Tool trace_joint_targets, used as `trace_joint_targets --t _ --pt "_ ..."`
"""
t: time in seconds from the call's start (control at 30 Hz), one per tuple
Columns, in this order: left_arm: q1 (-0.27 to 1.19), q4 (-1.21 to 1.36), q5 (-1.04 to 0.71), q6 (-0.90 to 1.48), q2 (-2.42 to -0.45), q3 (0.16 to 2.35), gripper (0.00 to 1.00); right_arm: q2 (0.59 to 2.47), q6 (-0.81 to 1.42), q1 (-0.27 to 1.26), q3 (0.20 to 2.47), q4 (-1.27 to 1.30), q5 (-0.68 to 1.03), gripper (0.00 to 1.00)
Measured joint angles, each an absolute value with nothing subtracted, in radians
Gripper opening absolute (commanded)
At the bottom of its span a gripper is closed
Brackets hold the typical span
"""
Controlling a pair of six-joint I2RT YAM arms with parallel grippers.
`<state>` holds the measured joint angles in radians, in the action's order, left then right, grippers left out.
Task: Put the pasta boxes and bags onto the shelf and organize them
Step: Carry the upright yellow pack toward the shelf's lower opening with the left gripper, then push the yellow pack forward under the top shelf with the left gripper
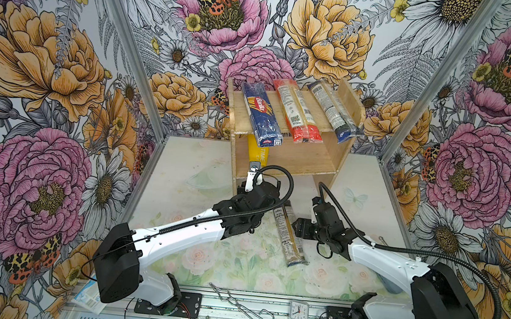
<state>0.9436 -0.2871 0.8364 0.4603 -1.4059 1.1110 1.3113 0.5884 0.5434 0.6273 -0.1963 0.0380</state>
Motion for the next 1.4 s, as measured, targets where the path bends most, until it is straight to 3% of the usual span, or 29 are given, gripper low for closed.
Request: trace_joint_targets --t 1.4 --pt "0.863 -0.244 0.837 0.435 -1.500 1.193 0.00 1.328 0.582 0.543 0.631 -0.197 0.039 0.77"
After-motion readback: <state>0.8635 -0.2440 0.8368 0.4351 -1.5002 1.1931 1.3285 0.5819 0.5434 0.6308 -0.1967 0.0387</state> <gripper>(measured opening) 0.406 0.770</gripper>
